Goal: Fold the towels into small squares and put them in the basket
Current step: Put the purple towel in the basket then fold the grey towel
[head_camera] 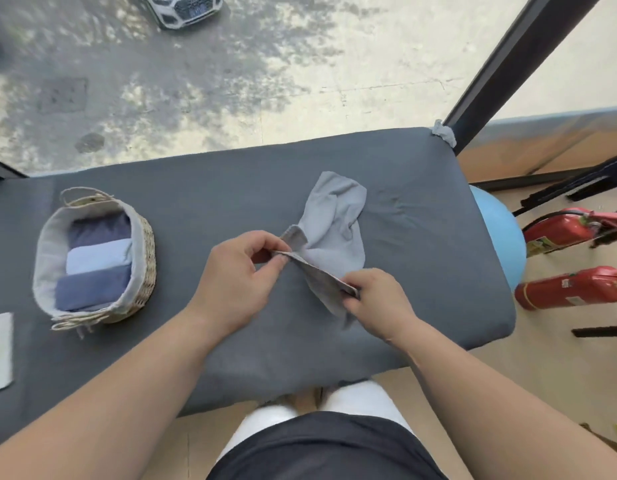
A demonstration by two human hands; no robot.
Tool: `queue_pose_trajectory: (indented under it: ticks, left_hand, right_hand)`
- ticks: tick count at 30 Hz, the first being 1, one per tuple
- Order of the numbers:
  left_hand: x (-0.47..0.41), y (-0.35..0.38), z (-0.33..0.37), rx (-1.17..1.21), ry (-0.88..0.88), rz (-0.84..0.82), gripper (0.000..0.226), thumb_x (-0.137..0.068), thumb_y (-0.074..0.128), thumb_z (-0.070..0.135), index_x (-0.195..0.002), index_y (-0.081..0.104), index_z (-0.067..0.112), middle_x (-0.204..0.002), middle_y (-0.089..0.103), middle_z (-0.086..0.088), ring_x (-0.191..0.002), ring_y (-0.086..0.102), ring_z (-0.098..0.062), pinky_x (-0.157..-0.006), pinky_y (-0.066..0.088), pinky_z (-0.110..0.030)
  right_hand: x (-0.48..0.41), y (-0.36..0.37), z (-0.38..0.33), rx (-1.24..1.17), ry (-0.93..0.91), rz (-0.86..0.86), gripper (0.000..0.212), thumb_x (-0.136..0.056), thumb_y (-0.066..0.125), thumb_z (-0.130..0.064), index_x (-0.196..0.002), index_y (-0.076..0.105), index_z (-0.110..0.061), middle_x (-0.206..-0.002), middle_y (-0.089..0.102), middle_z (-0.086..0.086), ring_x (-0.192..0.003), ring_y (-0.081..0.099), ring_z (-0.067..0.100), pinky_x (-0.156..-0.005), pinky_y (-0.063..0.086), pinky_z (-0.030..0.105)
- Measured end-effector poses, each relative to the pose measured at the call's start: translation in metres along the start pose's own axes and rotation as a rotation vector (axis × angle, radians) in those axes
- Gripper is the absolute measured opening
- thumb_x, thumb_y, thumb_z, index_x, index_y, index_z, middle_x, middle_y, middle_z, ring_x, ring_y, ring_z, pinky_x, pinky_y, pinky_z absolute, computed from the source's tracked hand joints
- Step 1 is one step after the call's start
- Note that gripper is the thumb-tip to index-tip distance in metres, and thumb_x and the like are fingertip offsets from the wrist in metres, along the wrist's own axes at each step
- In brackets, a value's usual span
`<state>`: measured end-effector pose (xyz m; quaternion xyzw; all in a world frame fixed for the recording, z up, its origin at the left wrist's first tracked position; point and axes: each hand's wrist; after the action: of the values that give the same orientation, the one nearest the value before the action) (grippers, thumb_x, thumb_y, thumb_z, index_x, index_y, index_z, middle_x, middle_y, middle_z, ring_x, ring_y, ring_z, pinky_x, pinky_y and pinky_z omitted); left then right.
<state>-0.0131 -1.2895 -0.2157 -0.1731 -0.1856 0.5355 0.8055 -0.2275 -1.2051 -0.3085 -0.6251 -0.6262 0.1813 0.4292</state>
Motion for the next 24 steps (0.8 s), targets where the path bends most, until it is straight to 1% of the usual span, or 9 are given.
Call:
queue_pose_trajectory:
  ticks: [4, 7, 9, 12, 14, 16, 19, 22, 24]
  left_hand:
    - [0.032, -0.034, 0.005, 0.057, 0.050, 0.077, 0.018, -0.090, 0.069, 0.008, -0.082, 0.067, 0.023, -0.090, 0.066, 0.012, -0.070, 0.057, 0.000, -0.064, 0.042, -0.012]
    - [0.051, -0.053, 0.000, -0.039, 0.093, 0.120, 0.017, -0.089, 0.068, 0.010, -0.081, 0.063, 0.024, -0.109, 0.058, 0.012, -0.102, 0.056, -0.002, -0.082, 0.041, -0.017]
    - [0.060, -0.063, 0.003, -0.058, 0.096, 0.147, 0.015, -0.087, 0.065, 0.014, -0.076, 0.061, 0.023, -0.109, 0.058, 0.013, -0.111, 0.053, -0.006, -0.090, 0.035, -0.013]
    - [0.070, -0.072, 0.016, -0.153, 0.128, 0.236, 0.009, -0.075, 0.055, 0.023, -0.071, 0.063, 0.019, -0.104, 0.064, 0.010, -0.104, 0.053, -0.005, -0.088, 0.033, -0.012]
    - [0.077, -0.070, 0.031, -0.265, 0.162, 0.198, 0.029, -0.071, 0.055, 0.031, -0.096, 0.068, 0.024, -0.116, 0.061, 0.015, -0.109, 0.048, -0.003, -0.095, 0.036, -0.023]
    - [0.086, -0.058, 0.053, -0.240, 0.205, -0.027, 0.054, -0.073, 0.063, 0.041, -0.127, 0.057, 0.034, -0.127, 0.056, 0.023, -0.118, 0.048, 0.002, -0.099, 0.038, -0.022]
    - [0.093, -0.019, 0.077, -0.134, 0.287, -0.256, 0.052, -0.080, 0.072, 0.037, -0.129, 0.056, 0.035, -0.110, 0.067, 0.020, -0.104, 0.061, 0.002, -0.089, 0.043, -0.012]
    - [0.090, 0.017, 0.089, -0.026, 0.227, -0.160, 0.014, -0.092, 0.066, 0.016, -0.099, 0.070, 0.027, -0.082, 0.071, 0.007, -0.075, 0.065, -0.012, -0.071, 0.050, -0.023]
    - [0.091, 0.040, 0.098, 0.016, 0.188, -0.129, 0.017, -0.095, 0.061, 0.009, -0.090, 0.070, 0.023, -0.076, 0.069, 0.004, -0.067, 0.059, -0.012, -0.065, 0.046, -0.023]
  right_hand:
    - [0.038, -0.007, -0.008, -0.104, 0.149, 0.175, 0.025, -0.088, 0.058, -0.011, -0.072, 0.059, -0.029, -0.070, 0.060, -0.009, -0.073, 0.054, 0.020, -0.058, 0.041, 0.027]
    - [0.063, -0.029, -0.023, -0.288, 0.149, 0.242, 0.031, -0.089, 0.054, -0.002, -0.081, 0.068, -0.028, -0.074, 0.067, -0.011, -0.073, 0.057, 0.011, -0.061, 0.041, 0.023]
    - [0.078, -0.050, -0.043, -0.410, 0.107, 0.274, 0.033, -0.087, 0.053, 0.003, -0.084, 0.072, -0.024, -0.074, 0.068, -0.010, -0.069, 0.055, 0.006, -0.062, 0.042, 0.023]
    - [0.095, -0.087, -0.081, -0.431, -0.001, 0.294, 0.029, -0.086, 0.057, 0.003, -0.085, 0.074, -0.020, -0.076, 0.070, -0.005, -0.068, 0.056, 0.004, -0.062, 0.045, 0.021]
    - [0.102, -0.107, -0.106, -0.323, -0.073, 0.262, 0.026, -0.084, 0.059, -0.002, -0.084, 0.072, -0.024, -0.075, 0.069, -0.007, -0.067, 0.057, 0.004, -0.059, 0.045, 0.018]
    - [0.107, -0.117, -0.125, -0.203, -0.125, 0.189, 0.018, -0.083, 0.063, -0.011, -0.088, 0.067, -0.028, -0.076, 0.066, -0.007, -0.067, 0.058, 0.008, -0.057, 0.045, 0.019]
    - [0.110, -0.122, -0.129, -0.151, -0.199, 0.131, 0.022, -0.080, 0.069, -0.018, -0.096, 0.057, -0.028, -0.071, 0.060, -0.005, -0.059, 0.052, 0.009, -0.055, 0.041, 0.022]
    - [0.116, -0.132, -0.098, -0.313, -0.207, 0.127, 0.031, -0.081, 0.072, -0.018, -0.102, 0.052, -0.029, -0.065, 0.056, -0.005, -0.053, 0.045, 0.006, -0.052, 0.039, 0.021]
    - [0.122, -0.138, -0.065, -0.455, -0.184, 0.083, 0.035, -0.082, 0.073, -0.013, -0.107, 0.054, -0.030, -0.067, 0.059, -0.002, -0.056, 0.050, 0.010, -0.053, 0.044, 0.026]
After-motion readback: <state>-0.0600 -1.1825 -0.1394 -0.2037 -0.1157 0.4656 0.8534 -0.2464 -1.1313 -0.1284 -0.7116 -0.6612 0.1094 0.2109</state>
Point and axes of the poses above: each hand's wrist, its own x-axis away from the middle knuckle, its own y-axis out of the palm, z = x × y
